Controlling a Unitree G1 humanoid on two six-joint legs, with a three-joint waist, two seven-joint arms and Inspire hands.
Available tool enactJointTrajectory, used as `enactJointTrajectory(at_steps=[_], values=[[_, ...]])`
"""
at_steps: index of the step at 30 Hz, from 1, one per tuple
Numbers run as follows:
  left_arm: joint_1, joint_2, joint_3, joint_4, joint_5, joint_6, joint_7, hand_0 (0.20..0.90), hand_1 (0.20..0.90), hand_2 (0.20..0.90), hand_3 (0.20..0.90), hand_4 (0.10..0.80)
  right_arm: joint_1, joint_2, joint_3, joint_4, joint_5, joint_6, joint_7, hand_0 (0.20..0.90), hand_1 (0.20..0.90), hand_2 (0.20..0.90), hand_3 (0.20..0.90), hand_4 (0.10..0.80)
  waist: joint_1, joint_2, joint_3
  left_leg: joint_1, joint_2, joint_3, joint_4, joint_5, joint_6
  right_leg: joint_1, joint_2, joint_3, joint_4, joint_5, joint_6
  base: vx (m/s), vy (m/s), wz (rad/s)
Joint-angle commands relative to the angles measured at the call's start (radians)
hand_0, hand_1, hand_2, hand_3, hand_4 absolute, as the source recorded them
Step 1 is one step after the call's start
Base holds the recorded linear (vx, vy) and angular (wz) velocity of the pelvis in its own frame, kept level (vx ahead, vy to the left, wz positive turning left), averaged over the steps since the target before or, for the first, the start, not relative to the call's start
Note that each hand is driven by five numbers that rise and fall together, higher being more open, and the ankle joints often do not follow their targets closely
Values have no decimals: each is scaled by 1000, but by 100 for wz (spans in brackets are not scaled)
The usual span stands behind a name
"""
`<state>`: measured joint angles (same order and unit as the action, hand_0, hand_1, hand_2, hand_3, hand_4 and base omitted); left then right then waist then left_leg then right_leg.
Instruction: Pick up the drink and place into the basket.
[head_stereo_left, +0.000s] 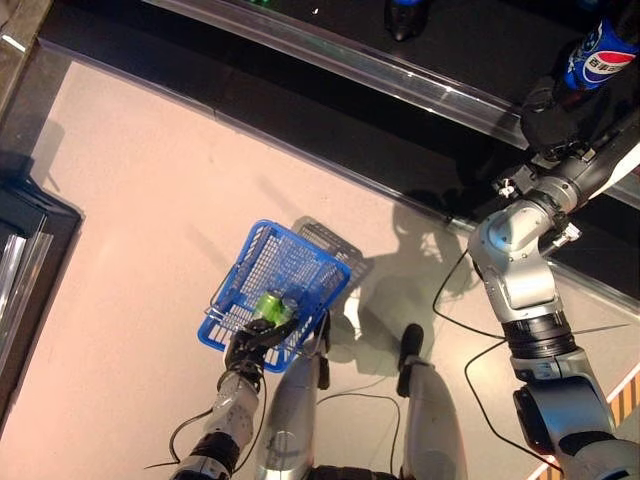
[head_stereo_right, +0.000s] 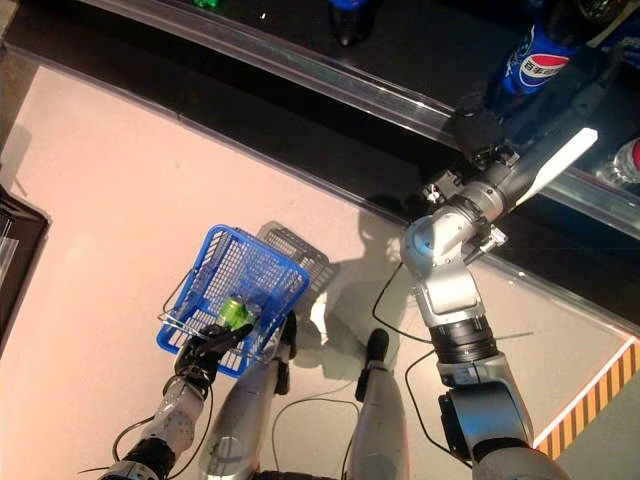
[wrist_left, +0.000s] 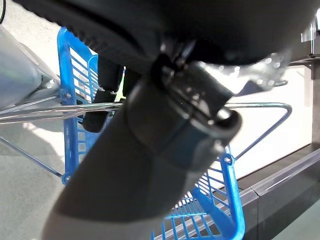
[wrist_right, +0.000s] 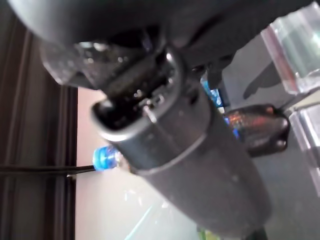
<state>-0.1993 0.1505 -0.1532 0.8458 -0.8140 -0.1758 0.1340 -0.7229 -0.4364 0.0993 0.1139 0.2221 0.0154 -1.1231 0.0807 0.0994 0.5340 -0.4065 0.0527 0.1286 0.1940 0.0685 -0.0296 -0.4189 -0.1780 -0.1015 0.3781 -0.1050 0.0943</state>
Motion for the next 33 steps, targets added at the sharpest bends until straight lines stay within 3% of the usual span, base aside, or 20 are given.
enactJointTrajectory(at_steps=[1,14,33], values=[[166,29,-78,3,25,22,12,300,300,300,200,100,-154,-120,-59,-78,-50,-24,-40,900,900,900,900,800,-1,22,-14,-58,-22,-67,94,-28,0,-19,-23,-27,-60,108,-46,15,-1,-4],[174,64,-91,-30,18,49,-5,300,300,300,200,100,-265,-233,-32,52,-11,33,20,900,900,900,900,800,16,34,-14,-91,-36,-79,115,-34,8,-62,-31,-25,-33,106,-46,18,-8,1],[185,119,-105,-79,-15,76,-18,300,300,300,200,100,-467,-344,69,237,153,1,114,900,900,900,900,800,44,38,-14,-126,-47,-90,128,-42,15,-102,-43,-29,-9,96,-42,3,-1,0]])
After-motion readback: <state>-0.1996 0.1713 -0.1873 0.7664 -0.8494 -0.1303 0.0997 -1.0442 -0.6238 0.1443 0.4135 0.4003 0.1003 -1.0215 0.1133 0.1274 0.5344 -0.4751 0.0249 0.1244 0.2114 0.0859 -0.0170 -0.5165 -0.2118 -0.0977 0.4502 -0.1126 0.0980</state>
